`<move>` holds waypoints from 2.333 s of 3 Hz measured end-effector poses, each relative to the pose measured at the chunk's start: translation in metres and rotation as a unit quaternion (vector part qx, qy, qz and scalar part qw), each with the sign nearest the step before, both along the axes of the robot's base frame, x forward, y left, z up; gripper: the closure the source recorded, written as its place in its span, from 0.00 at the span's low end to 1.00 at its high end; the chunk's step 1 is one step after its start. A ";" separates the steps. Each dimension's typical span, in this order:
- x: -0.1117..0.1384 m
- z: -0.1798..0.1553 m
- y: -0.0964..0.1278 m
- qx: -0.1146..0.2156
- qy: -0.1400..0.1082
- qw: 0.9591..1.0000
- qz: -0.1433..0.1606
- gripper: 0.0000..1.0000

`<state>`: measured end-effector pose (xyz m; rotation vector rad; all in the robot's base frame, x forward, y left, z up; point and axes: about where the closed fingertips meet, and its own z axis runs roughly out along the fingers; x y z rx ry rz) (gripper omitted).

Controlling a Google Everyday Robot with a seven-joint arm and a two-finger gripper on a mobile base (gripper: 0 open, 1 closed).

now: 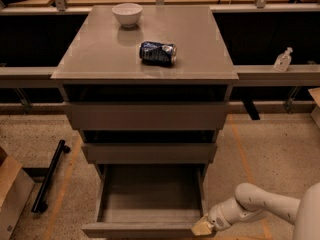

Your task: Close bottom drawer

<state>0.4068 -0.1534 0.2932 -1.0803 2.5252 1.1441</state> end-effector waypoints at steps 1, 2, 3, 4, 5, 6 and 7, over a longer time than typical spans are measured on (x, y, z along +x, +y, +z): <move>0.000 -0.003 0.001 0.001 0.001 1.000 -0.001 1.00; -0.003 -0.015 0.002 -0.019 -0.001 1.000 0.009 1.00; -0.001 -0.041 -0.002 -0.039 0.000 0.999 0.005 1.00; 0.002 -0.078 -0.010 -0.046 0.012 0.999 -0.007 1.00; 0.007 -0.101 -0.015 -0.041 0.019 0.999 -0.018 1.00; 0.010 -0.107 -0.015 -0.039 0.021 0.999 -0.018 1.00; 0.034 -0.099 0.002 -0.012 -0.014 1.000 -0.012 1.00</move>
Offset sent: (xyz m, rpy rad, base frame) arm -0.0034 0.0010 -0.0309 -0.1058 -0.0137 0.0419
